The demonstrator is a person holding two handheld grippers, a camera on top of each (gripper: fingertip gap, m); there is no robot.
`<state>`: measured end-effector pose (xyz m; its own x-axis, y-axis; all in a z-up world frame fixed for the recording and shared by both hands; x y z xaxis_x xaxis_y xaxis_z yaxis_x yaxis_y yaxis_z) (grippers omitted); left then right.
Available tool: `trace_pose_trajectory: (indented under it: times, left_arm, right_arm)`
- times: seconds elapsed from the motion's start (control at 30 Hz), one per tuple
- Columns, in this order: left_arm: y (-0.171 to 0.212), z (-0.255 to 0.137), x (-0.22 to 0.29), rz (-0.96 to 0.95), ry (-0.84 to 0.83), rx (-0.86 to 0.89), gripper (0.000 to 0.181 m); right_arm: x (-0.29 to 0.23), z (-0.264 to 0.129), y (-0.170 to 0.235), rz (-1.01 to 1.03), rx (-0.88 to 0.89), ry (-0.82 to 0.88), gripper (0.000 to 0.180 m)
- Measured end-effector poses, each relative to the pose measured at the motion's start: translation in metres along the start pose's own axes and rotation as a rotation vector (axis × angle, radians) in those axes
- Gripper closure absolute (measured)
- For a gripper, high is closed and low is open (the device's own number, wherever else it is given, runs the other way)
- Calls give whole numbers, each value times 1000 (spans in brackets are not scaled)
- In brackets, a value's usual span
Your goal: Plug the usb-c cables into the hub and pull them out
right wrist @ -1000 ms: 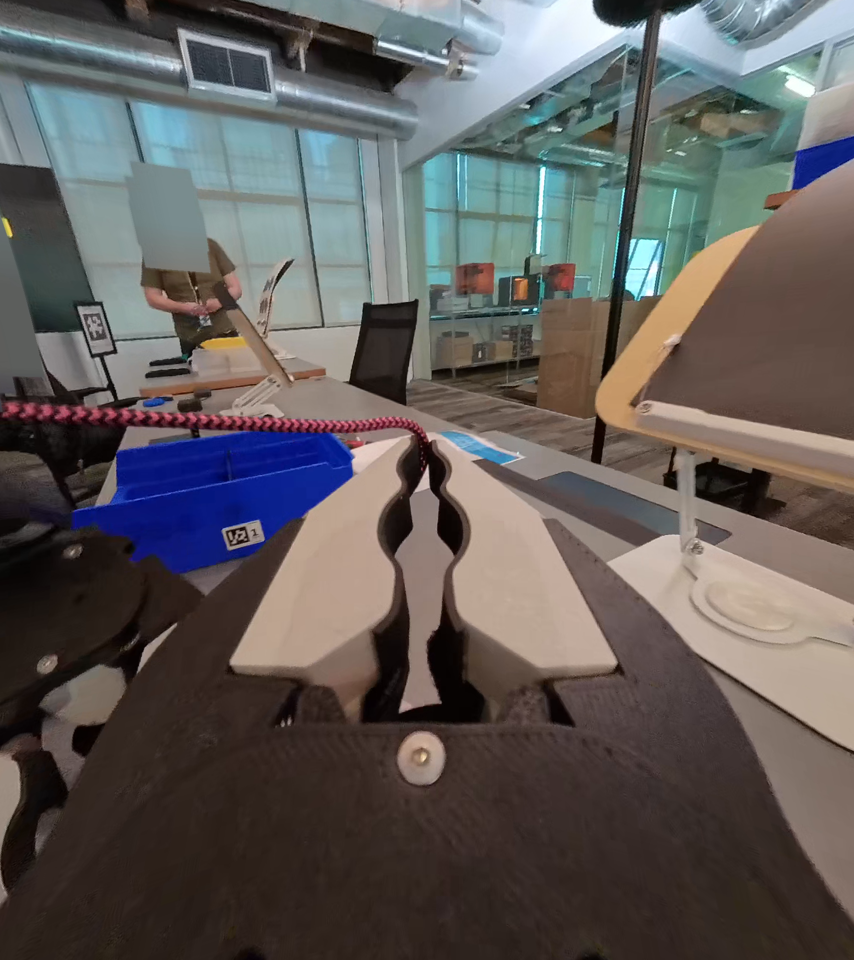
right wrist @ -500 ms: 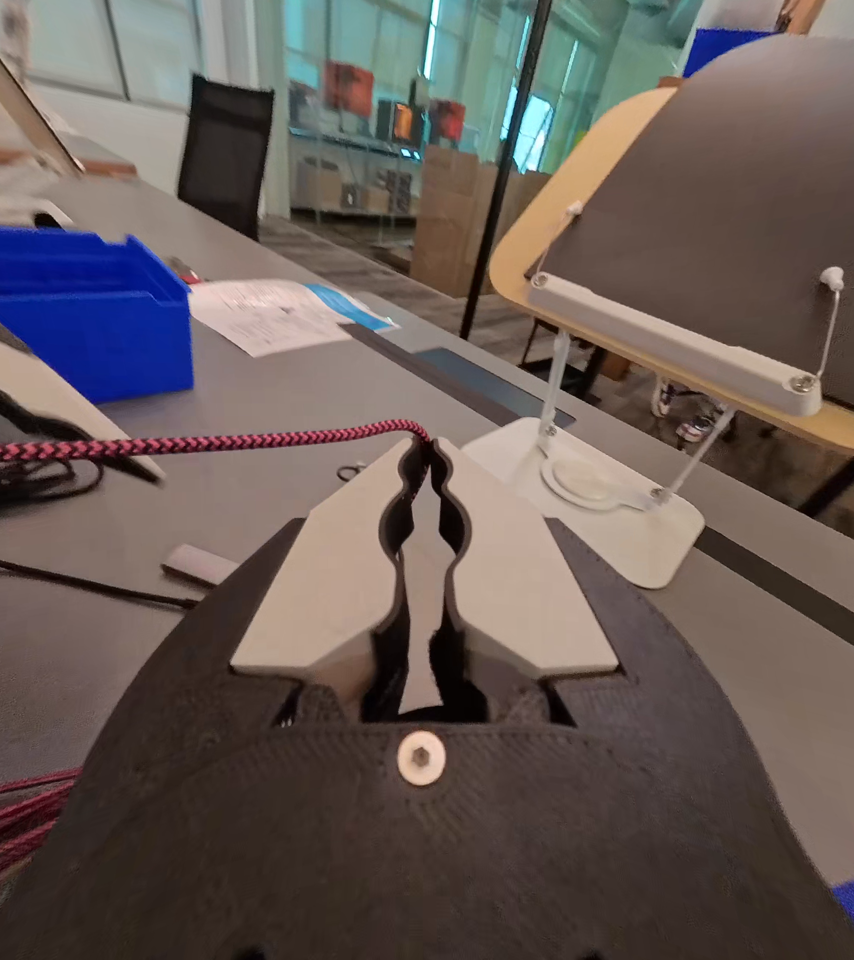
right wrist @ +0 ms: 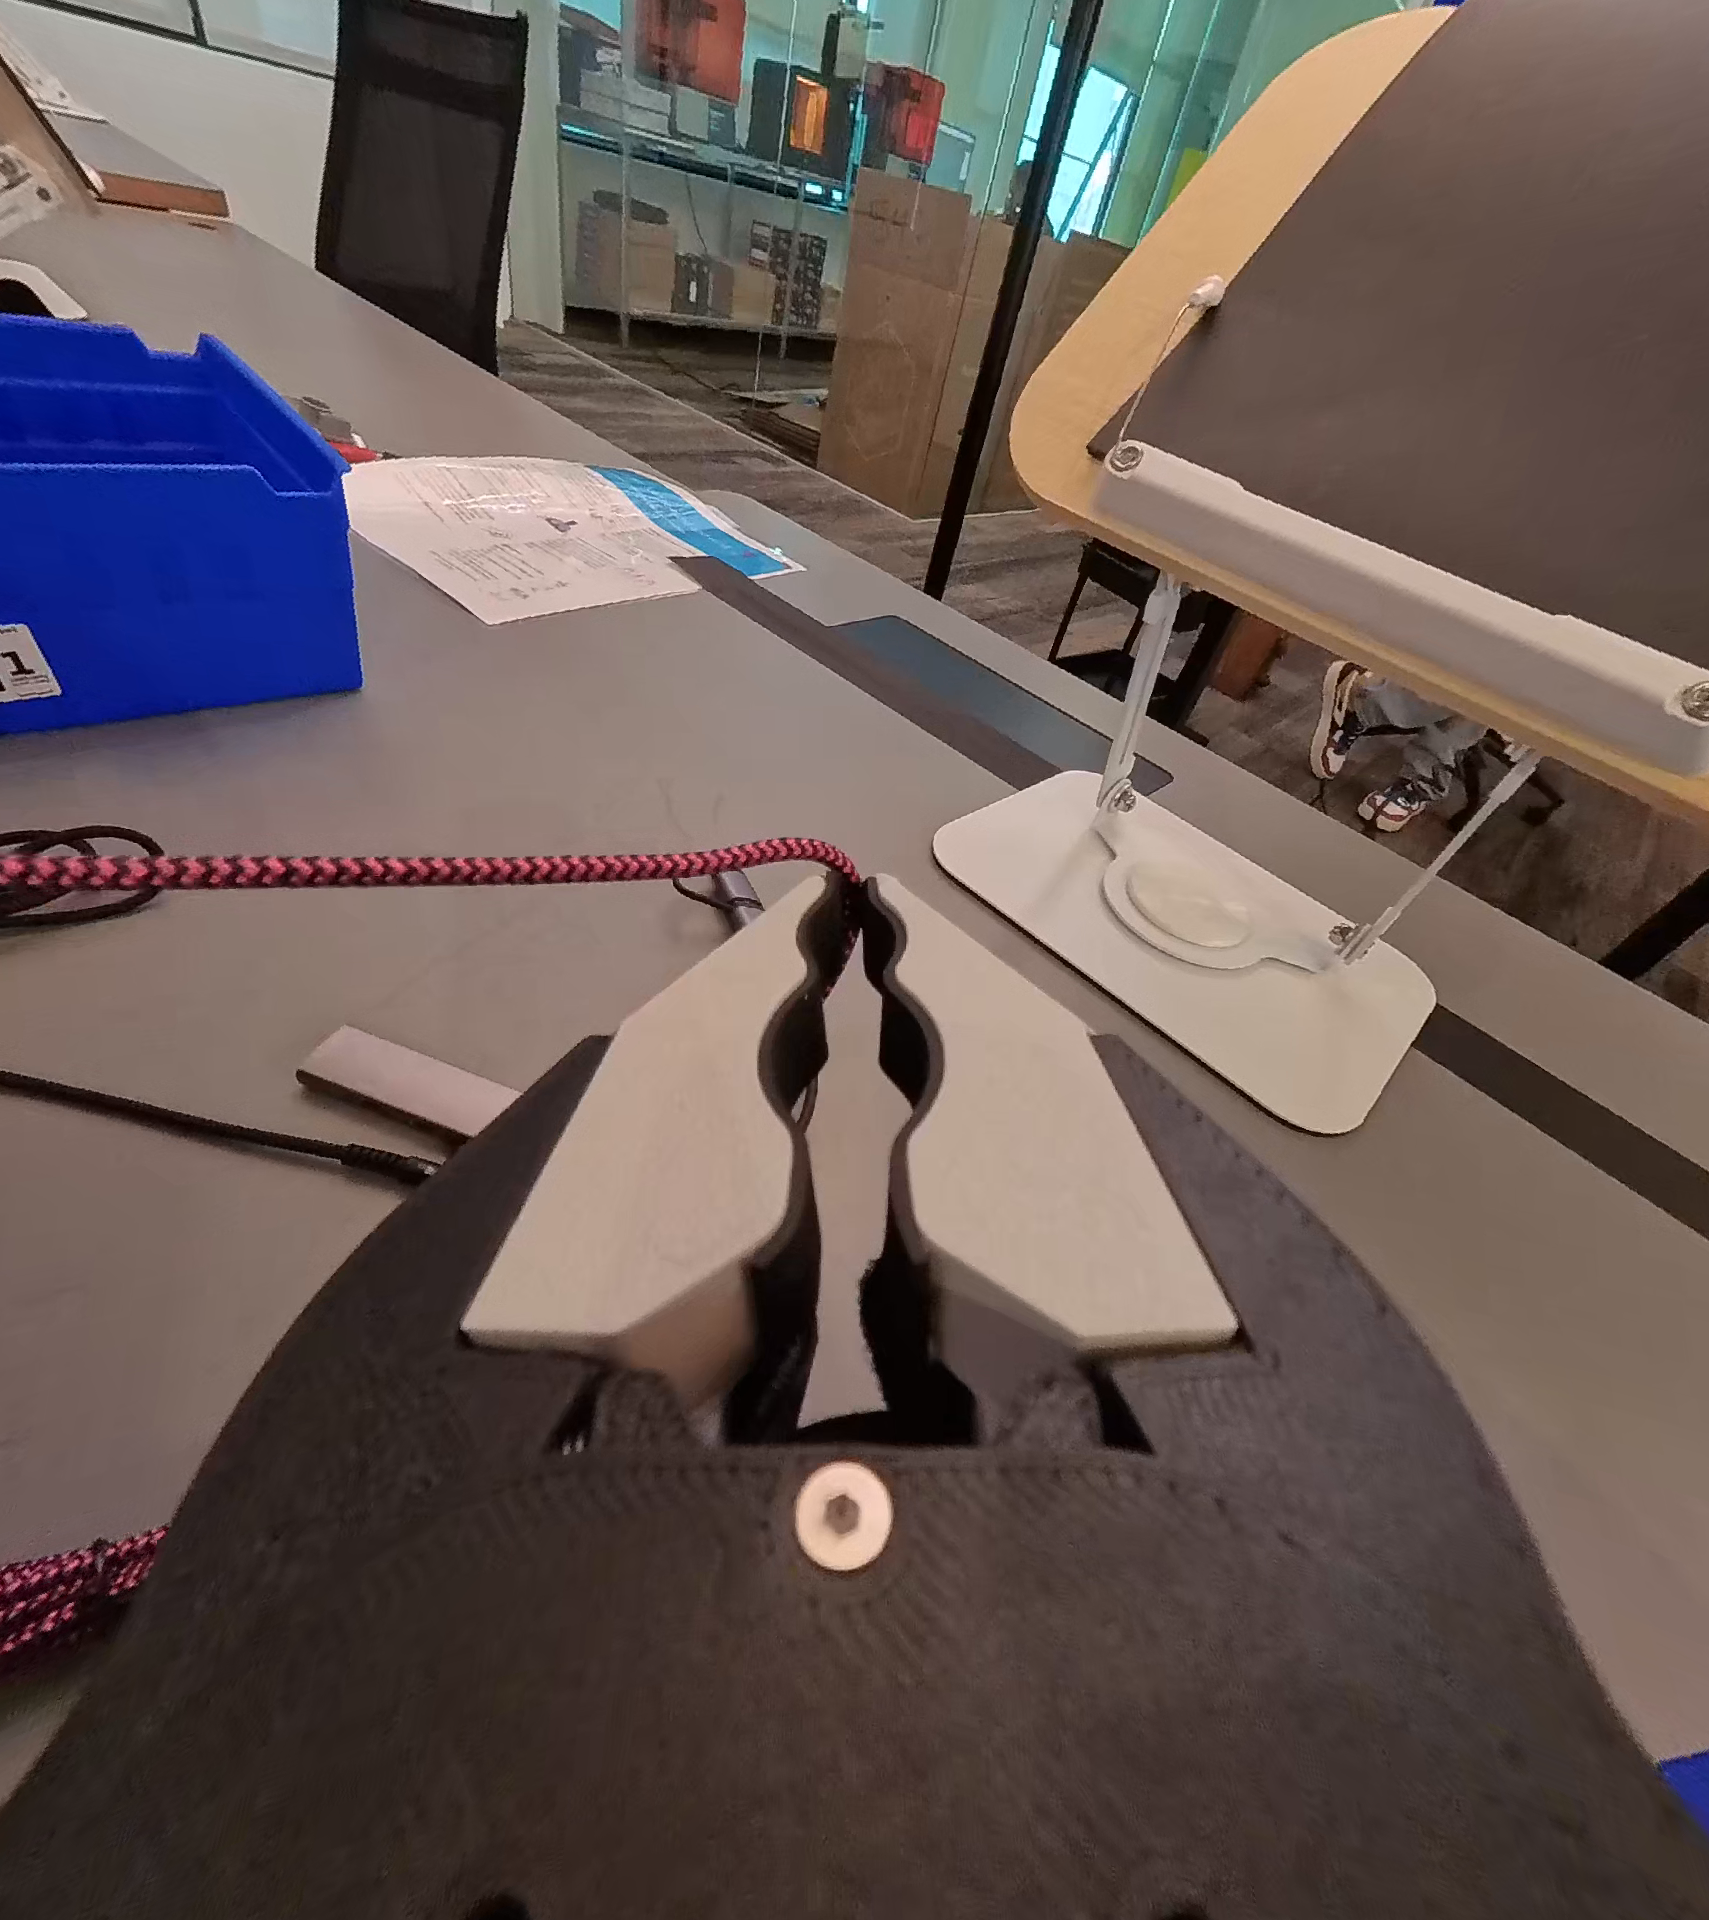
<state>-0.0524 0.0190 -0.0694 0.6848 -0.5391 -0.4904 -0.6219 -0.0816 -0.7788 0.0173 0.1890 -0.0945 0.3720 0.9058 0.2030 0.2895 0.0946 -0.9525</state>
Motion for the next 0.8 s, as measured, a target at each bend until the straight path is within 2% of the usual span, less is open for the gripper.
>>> trace_pose_trajectory:
  times: [0.13, 0.27, 0.37, 0.43, 0.5, 0.63, 0.8]
  left_arm:
    - [1, -1, -6, -146, 94, 25, 177]
    - [10, -11, -35, -471, 312, 93, 177]
    - [20, -20, -55, -649, 476, 128, 177]
    - [25, -23, -59, -746, 655, 123, 177]
    - [30, -25, -62, -787, 776, 118, 177]
    - [37, -25, -64, -793, 945, 124, 177]
    - [35, -28, -57, -735, 1104, 133, 177]
  right_arm:
    - [-1, 1, 0, 2, 1, -25, 179]
    - [-7, -7, -8, -35, 52, -69, 141]
    - [-26, -23, -26, -187, 149, -110, 130]
    - [-55, -37, -42, -396, 235, -185, 140]
    - [-81, -40, -53, -503, 258, -292, 142]
    - [-118, -36, -60, -569, 307, -486, 157]
    - [-137, -36, -64, -659, 350, -536, 166]
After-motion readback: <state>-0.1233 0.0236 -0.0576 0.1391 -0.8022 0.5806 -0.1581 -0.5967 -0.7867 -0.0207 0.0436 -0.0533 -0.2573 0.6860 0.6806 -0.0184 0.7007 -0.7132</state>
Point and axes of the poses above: each gripper's, where its closed fingertips meet, z out along the fingers, y out of its underside, x = y × z across the jaws, the point moved 6 cm from there along -z, back along the fingers, and after that the axes turned 3 degrees about -x, right-handed, at the moved point
